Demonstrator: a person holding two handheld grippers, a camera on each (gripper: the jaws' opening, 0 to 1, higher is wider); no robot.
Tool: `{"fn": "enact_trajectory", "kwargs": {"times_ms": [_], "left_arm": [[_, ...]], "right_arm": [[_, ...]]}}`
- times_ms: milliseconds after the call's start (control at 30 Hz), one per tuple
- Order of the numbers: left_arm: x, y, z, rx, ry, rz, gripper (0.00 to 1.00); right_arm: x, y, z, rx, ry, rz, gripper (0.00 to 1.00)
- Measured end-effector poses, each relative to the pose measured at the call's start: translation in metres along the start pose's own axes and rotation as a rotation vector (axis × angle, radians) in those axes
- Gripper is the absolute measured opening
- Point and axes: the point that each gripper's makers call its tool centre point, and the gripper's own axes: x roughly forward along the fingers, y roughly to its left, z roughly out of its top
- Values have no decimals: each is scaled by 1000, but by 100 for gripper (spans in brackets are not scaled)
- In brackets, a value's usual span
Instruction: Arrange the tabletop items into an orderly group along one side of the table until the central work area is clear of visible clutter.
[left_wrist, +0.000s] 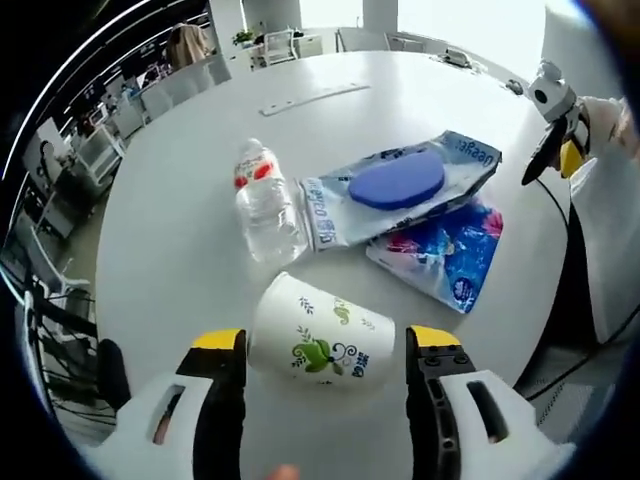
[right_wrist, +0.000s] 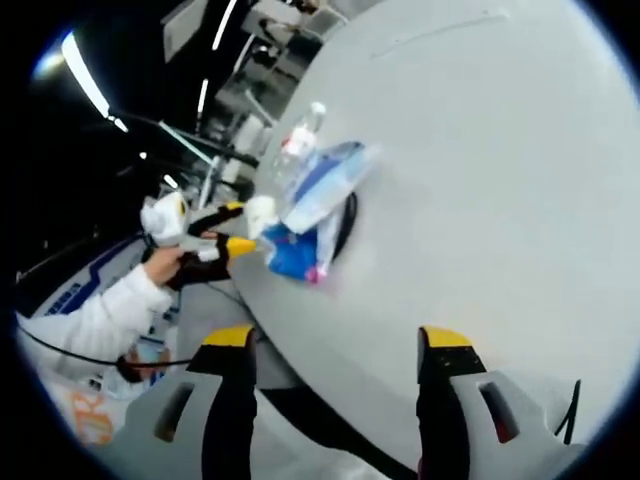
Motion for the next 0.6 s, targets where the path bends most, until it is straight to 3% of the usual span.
{"fn": "enact_trajectory", "kwargs": {"times_ms": [200, 400, 600], "left_arm": [[3, 0, -5, 18, 26, 16, 60], [2, -2, -4, -32, 38, 44, 60], [-14, 0, 11, -71, -39, 90, 59]], "right_arm": [[1, 1, -1, -3, 7, 2, 63], [2, 0, -2, 4, 13, 2, 63], [2, -1, -1, 10, 8, 2, 62]]}}
